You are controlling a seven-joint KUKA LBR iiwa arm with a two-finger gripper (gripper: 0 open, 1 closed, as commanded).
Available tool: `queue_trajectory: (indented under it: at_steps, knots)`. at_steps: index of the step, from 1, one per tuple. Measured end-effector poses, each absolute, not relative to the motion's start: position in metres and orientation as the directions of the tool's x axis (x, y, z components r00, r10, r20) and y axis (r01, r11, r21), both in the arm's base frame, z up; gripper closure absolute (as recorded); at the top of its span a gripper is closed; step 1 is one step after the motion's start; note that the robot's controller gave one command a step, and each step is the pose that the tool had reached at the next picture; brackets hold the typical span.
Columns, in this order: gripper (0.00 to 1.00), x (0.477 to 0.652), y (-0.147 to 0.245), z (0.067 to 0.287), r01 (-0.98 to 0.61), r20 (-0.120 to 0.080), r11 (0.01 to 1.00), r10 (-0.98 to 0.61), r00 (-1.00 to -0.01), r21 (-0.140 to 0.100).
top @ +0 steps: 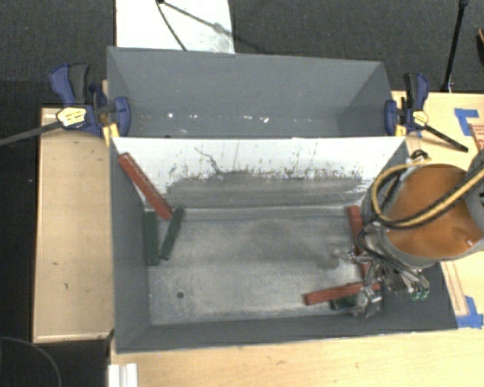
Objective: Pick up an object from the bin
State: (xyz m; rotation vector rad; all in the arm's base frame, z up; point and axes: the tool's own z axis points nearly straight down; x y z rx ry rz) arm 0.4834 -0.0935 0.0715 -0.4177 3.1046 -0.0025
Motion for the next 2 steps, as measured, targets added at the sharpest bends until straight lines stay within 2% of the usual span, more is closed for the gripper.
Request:
queue_trajectory:
  at_steps: [1,2]
  knots:
    - [0.0,0.4792,-0.0632,0.0716,0.048,-0.005,0.999,0.048,-0.999,0.0]
    - [1.0,0.4773,-0.0631,0.0703,0.045,0.0,0.999,0.045,-0.999,0.0]
